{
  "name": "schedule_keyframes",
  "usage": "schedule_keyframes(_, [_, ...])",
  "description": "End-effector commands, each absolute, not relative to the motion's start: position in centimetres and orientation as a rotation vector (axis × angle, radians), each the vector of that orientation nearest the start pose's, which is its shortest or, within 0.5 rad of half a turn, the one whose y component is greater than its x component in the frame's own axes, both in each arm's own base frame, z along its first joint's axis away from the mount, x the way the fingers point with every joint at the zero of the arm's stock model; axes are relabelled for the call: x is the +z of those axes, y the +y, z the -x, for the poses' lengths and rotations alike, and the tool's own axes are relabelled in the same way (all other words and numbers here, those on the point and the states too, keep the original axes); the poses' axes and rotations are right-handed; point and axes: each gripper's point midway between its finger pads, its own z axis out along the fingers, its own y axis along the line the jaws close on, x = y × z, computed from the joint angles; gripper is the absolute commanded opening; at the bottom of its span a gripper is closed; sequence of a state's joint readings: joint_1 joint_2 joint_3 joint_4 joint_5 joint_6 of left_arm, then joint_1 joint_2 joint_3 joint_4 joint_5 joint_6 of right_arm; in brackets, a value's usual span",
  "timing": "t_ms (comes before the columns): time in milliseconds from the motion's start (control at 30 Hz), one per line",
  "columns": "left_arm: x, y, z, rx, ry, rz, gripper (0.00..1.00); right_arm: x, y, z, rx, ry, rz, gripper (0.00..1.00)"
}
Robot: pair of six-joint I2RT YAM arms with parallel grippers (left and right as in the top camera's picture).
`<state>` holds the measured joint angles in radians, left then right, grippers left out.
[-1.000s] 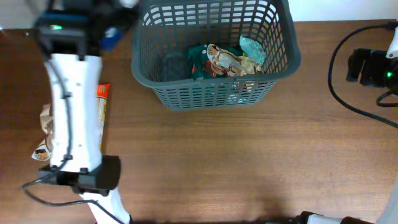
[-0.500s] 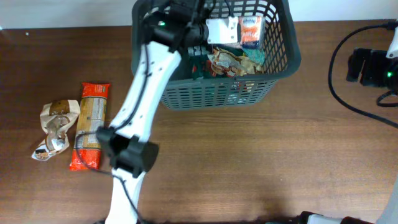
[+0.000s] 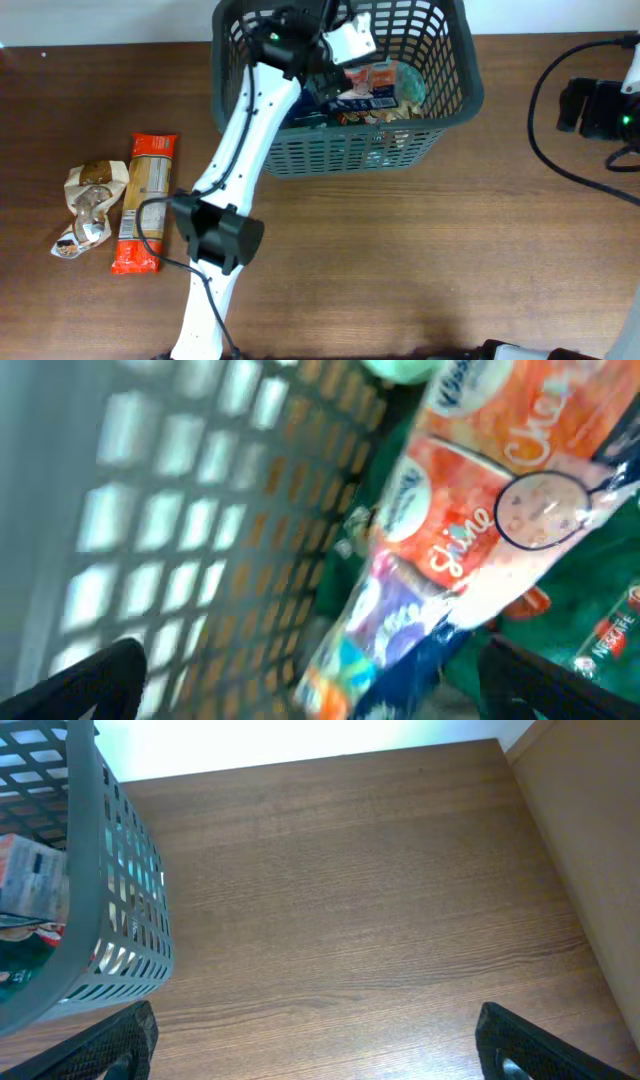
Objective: Pack container
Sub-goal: 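Carry the tissue pack with the left gripper into the basket and release, then lower the left gripper onto the spaghetti packet and grasp it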
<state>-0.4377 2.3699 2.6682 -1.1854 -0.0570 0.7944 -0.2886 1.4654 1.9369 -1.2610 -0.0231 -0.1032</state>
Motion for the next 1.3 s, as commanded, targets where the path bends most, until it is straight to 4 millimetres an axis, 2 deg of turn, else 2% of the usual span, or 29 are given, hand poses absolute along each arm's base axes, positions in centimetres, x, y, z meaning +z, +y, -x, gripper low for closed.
schedule_keyframes(0, [35.5,-18.1,-51.0,0.352,2.005,-1.043,1.0,36.4,-10.1,-34.2,-0.166,2.361,-0.232,0.99])
schedule_keyframes(100, [39.7,-13.9,-48.6,0.393,2.029,-0.885,0.99,36.4,-10.1,-34.2,-0.166,2.361,-0.232,0.99])
schedule_keyframes(133, [40.3,-12.6,-47.9,0.392,2.049,-0.84,1.0,36.4,-10.1,-34.2,-0.166,2.361,-0.232,0.99])
schedule_keyframes(200, [40.8,-7.3,-46.0,0.388,2.164,-0.656,1.0,36.4,-10.1,-34.2,-0.167,2.361,-0.232,0.99])
schedule_keyframes(300, [38.8,-1.1,-43.8,0.4,2.35,-0.49,1.0,36.4,-10.1,-34.2,-0.167,2.361,-0.232,0.99])
schedule_keyframes(333, [38.1,0.4,-43.3,0.382,2.397,-0.446,0.97,36.4,-10.1,-34.2,-0.167,2.361,-0.232,0.99])
schedule_keyframes(367, [37.0,2.2,-42.8,0.286,2.457,-0.365,0.96,36.4,-10.1,-34.2,-0.167,2.361,-0.232,0.99])
schedule_keyframes(467, [35.2,4.5,-42.0,0.149,2.536,-0.267,0.93,36.4,-10.1,-34.2,-0.166,2.361,-0.232,0.99])
schedule_keyframes(533, [33.2,6.6,-41.2,0.134,2.621,-0.204,0.93,36.4,-10.1,-34.2,-0.166,2.361,-0.232,0.99])
schedule_keyframes(600, [30.5,8.0,-40.0,0.113,2.729,-0.157,0.9,36.4,-10.1,-34.2,-0.166,2.361,-0.232,0.99])
schedule_keyframes(633, [27.7,8.6,-38.6,0.081,2.837,-0.129,0.89,36.4,-10.1,-34.2,-0.166,2.361,-0.232,0.99])
schedule_keyframes(667, [26.2,8.8,-37.9,0.064,2.886,-0.117,0.83,36.4,-10.1,-34.2,-0.166,2.361,-0.232,0.99])
schedule_keyframes(700, [24.6,9.0,-37.5,0.048,2.93,-0.109,0.82,36.4,-10.1,-34.2,-0.166,2.361,-0.232,0.99])
schedule_keyframes(833, [18.1,9.1,-36.6,0.019,3.034,-0.174,0.82,36.4,-10.1,-34.2,-0.166,2.361,-0.232,0.99])
schedule_keyframes(867, [15.5,9.1,-36.9,0.015,3.043,-0.229,0.83,36.4,-10.1,-34.2,-0.166,2.361,-0.232,0.99])
schedule_keyframes(933, [13.1,9.2,-37.4,0.023,3.028,-0.285,0.83,36.4,-10.1,-34.2,-0.166,2.361,-0.232,0.99])
schedule_keyframes(1067, [10.0,9.2,-37.3,0.027,3.022,-0.344,0.84,36.4,-10.1,-34.2,-0.166,2.361,-0.232,0.99])
schedule_keyframes(1100, [9.4,9.2,-37.1,0.022,3.031,-0.342,0.84,36.4,-10.1,-34.2,-0.166,2.361,-0.232,0.99])
schedule_keyframes(1167, [8.3,9.7,-36.6,0.067,3.055,-0.287,0.92,36.4,-10.1,-34.2,-0.166,2.361,-0.232,0.99])
schedule_keyframes(1267, [6.8,10.3,-35.9,0.126,3.08,-0.273,0.93,36.4,-10.1,-34.2,-0.166,2.361,-0.232,0.99])
